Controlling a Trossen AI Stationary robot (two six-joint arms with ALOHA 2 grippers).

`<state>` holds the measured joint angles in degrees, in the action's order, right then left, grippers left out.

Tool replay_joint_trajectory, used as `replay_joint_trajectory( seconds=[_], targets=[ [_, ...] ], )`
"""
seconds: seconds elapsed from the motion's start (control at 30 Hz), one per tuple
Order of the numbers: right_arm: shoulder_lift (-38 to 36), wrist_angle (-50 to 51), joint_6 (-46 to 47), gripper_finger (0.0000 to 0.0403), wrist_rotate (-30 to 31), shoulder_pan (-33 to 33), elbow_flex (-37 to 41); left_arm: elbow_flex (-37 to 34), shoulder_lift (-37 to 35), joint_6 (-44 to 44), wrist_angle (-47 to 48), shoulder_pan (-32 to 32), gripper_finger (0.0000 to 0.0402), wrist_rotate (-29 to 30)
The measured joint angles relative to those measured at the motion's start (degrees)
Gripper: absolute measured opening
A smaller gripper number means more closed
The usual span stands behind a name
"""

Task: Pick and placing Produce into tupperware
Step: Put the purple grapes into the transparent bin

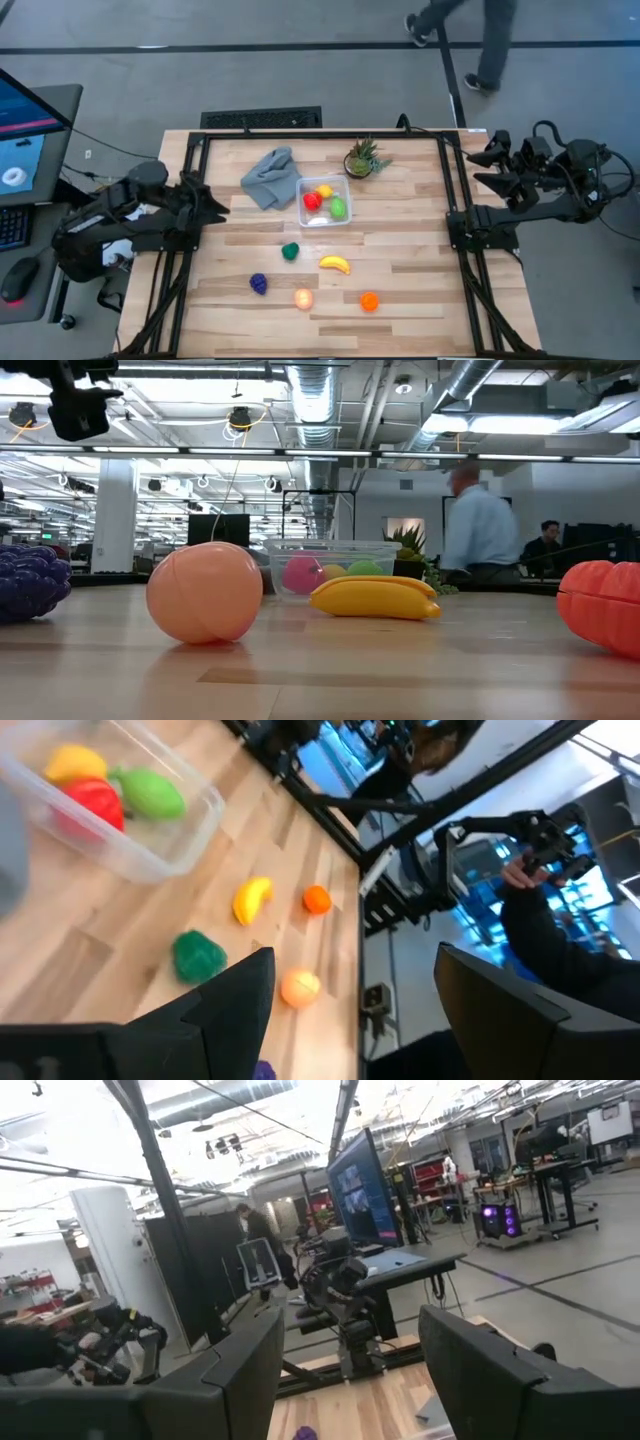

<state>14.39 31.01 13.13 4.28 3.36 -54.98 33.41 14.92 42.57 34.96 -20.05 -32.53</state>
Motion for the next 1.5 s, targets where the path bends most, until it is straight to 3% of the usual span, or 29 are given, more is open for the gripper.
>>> replay_joint_trajectory(
  seconds=[0.33,0.5,1.03,1.27,1.5],
  targets=[
    [0.0,0.06,0.43,0.0256,2.25,0.0,0.0,0.0,5.55,4.65,-0.21,8.08,0.0262,-0.12],
    [0.0,0.08,0.43,0.0256,2.25,0.0,0.0,0.0,9.32,8.99,-0.02,14.29,0.0262,3.07],
    [0.0,0.34,-0.05,0.0256,1.95,0.0,-0.02,0.0,19.94,42.86,-0.35,37.04,0.0262,17.01],
    [0.0,0.54,-0.05,0.0256,1.59,0.0,-0.02,0.02,26.99,51.42,-8.31,45.8,0.0262,25.94],
    [0.0,2.46,-0.05,0.0256,1.55,0.0,-0.02,0.02,35.75,59.9,-10.32,52.46,0.0262,27.09]
  ],
)
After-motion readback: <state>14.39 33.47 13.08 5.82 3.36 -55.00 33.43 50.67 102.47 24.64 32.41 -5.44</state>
